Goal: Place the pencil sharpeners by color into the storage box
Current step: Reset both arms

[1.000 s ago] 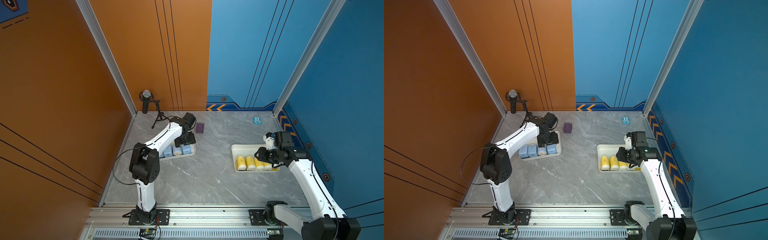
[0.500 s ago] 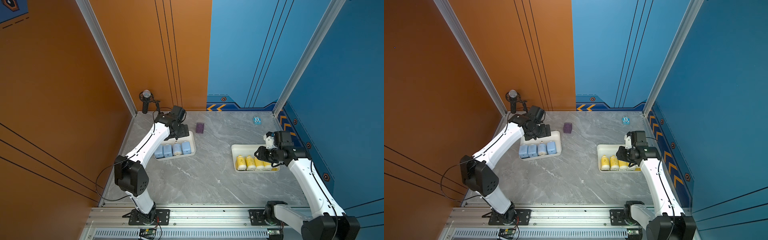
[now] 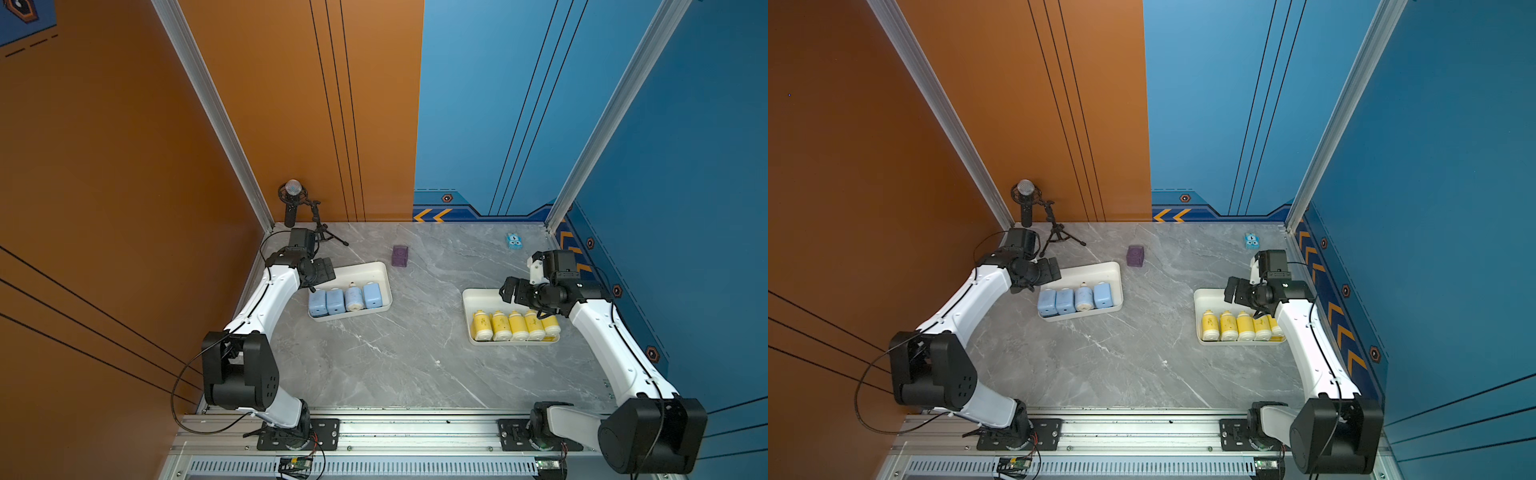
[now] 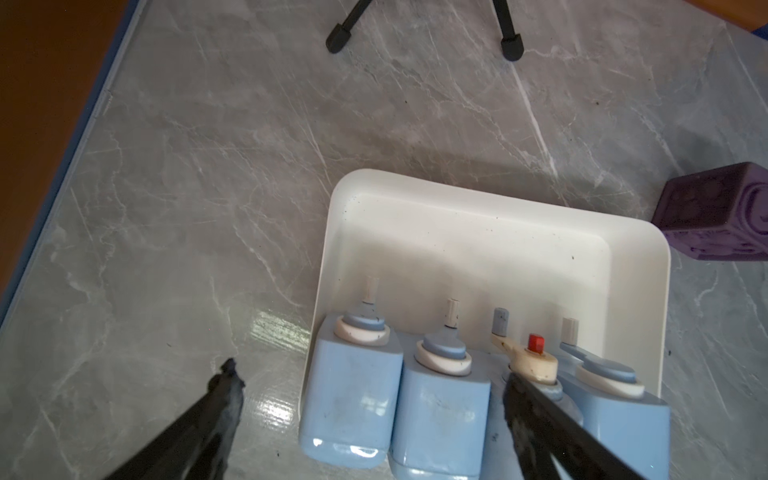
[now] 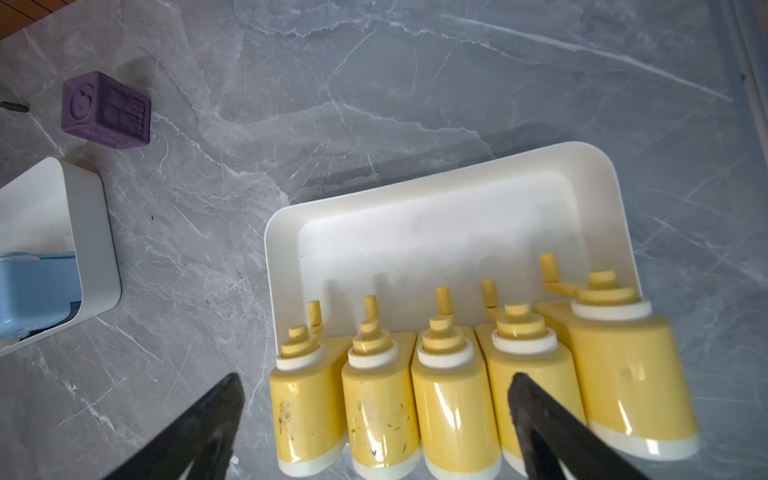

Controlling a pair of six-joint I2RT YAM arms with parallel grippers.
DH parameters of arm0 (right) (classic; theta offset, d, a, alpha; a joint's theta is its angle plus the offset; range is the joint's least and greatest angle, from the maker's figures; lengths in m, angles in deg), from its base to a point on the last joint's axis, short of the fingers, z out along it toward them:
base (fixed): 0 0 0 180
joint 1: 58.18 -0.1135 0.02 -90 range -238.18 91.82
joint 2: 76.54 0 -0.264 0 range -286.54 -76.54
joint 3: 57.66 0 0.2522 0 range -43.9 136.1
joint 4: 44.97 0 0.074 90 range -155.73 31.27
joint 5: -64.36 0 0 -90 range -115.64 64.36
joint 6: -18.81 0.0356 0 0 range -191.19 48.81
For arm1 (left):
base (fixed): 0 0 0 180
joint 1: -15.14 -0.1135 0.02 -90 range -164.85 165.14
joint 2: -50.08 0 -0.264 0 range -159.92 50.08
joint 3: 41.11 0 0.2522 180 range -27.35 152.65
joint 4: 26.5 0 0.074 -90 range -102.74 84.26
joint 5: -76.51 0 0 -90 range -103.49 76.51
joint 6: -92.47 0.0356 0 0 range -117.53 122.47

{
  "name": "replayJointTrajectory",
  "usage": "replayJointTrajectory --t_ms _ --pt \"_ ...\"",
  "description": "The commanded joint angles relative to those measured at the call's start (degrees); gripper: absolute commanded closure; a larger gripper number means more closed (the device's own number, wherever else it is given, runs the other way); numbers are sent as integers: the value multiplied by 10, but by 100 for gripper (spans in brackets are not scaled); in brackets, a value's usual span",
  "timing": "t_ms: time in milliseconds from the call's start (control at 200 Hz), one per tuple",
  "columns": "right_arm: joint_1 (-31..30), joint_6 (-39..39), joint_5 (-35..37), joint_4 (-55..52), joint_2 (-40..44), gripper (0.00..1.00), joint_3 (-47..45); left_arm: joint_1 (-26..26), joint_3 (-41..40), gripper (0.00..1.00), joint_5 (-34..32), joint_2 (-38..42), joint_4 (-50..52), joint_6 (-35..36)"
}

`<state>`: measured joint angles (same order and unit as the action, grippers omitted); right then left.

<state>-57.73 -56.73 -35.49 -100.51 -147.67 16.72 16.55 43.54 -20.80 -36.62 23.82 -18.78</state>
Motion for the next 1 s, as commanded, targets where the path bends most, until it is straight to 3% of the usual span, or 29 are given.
replayJointTrajectory --t_ms 0,190,455,706,996 --pt "1 7 42 57 -5 0 7 -14 -40 2 -17 35 -87 50" --pt "1 -7 72 163 10 0 -37 -38 -137 2 -36 82 -203 108" --pt "2 -27 98 259 -6 0 -90 -63 -293 2 -12 152 -422 150" --pt "-4 -29 124 383 -18 0 -144 -67 -304 2 -15 108 -451 149" --pt "-5 -57 166 416 -25 0 -159 -67 -346 2 -16 72 -520 141"
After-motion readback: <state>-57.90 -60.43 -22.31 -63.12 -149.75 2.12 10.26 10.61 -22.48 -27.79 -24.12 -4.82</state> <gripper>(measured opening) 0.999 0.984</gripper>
